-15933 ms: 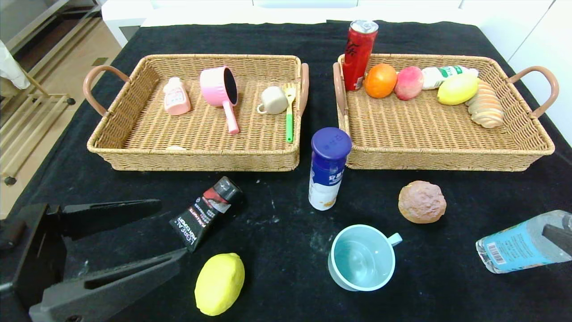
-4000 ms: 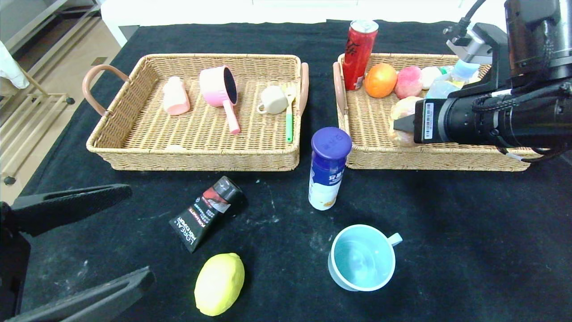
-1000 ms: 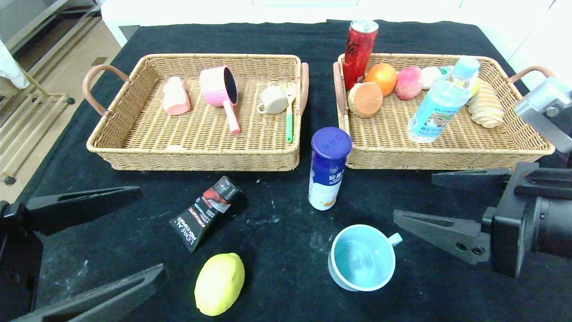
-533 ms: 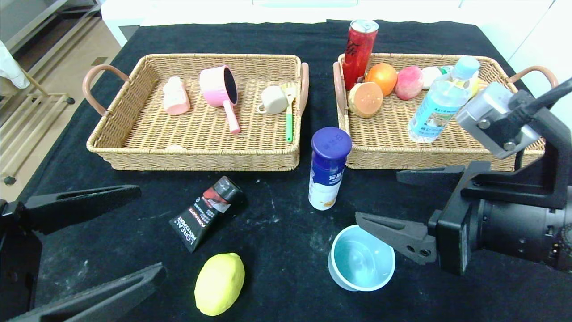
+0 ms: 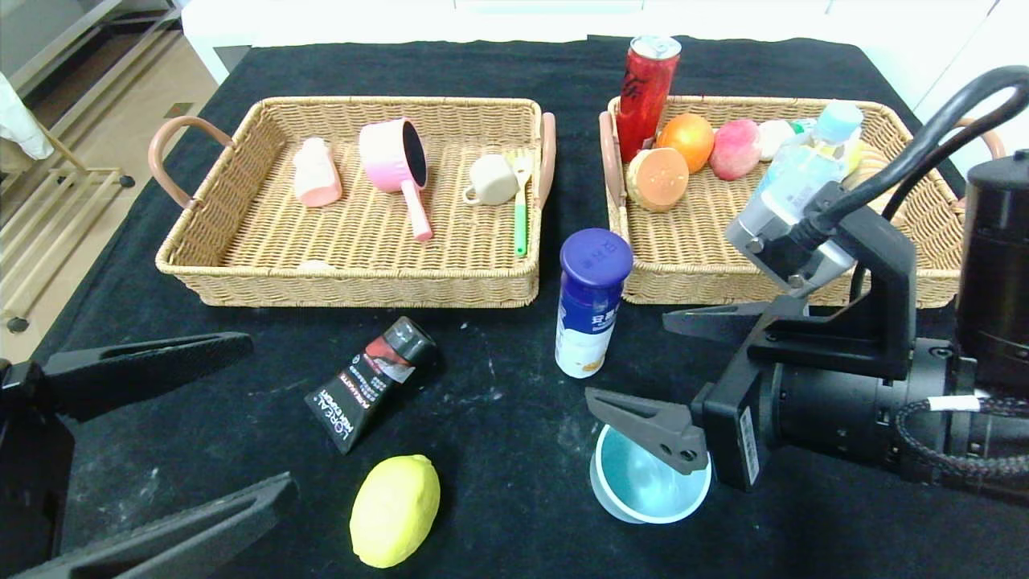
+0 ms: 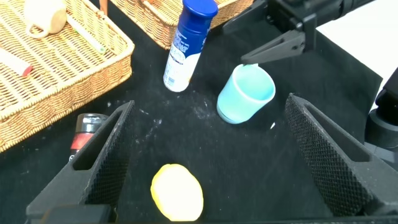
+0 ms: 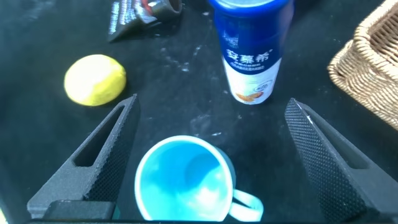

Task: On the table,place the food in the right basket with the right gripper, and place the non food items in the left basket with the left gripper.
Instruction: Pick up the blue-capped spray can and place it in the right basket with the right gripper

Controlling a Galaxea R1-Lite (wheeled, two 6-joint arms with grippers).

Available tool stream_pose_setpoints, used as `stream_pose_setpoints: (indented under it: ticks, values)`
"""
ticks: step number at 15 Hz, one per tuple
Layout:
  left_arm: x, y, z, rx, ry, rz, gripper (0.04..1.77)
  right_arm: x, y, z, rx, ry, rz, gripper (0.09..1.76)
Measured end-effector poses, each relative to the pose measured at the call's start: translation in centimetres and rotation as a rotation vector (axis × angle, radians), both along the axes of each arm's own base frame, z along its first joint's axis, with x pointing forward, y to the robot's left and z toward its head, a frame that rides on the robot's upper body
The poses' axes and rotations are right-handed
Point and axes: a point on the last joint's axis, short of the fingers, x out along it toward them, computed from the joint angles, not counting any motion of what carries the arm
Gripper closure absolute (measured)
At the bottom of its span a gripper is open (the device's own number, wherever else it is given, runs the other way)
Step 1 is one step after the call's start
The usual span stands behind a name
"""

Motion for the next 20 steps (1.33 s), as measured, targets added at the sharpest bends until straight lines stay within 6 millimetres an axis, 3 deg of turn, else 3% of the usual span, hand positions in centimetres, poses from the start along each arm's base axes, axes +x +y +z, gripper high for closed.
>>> stream_pose_setpoints:
  ticks: [9, 20]
  values:
    - [-0.1, 0.1, 0.1, -0.003, -0.006, 0.000, 0.09, 2.3, 2.5, 0.1, -0.004, -0.060, -0.079, 0.14]
    - [-0.2, 0.2, 0.2, -0.008, -0.012, 0.002, 0.09, 4.0, 3.9, 0.1, 0.042, -0.107, -0.128, 0.14]
